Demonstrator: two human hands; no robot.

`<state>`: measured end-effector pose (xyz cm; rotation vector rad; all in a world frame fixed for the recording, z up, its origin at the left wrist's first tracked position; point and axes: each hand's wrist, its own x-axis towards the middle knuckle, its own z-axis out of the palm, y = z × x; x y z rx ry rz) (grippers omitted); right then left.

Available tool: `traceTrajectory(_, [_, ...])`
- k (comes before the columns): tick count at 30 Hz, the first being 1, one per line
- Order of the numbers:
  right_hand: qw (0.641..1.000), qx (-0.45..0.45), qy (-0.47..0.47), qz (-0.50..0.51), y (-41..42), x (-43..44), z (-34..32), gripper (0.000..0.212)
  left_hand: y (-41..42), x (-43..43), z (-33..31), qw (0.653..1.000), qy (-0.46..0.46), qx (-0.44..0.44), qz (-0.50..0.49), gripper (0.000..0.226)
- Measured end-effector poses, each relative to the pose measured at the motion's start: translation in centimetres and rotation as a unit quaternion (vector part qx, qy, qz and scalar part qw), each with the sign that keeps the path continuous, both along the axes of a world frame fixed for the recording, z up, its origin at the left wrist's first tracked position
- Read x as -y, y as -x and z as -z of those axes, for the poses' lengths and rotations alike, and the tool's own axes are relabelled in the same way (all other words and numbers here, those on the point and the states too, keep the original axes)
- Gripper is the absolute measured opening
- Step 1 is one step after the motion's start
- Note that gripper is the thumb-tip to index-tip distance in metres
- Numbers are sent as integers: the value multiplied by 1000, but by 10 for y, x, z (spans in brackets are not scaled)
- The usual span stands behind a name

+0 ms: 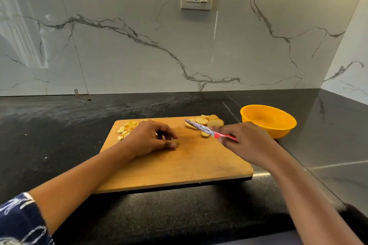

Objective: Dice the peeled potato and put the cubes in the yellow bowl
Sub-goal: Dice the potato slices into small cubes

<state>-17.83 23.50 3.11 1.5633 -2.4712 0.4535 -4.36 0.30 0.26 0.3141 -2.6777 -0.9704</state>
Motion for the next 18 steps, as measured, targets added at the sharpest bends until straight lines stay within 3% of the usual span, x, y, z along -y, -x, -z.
traceTrajectory(5, [996,52,64,38,-7,27,20,40,1,3,1,1000,-8,-9,-25,10])
traceTrajectory(13, [995,71,45,51,-12,24,31,42,2,-1,0,998,35,-3,-43,7])
traceTrajectory(18, [993,77,64,64,-12,23,32,42,2,0,0,998,10,-16,-56,11])
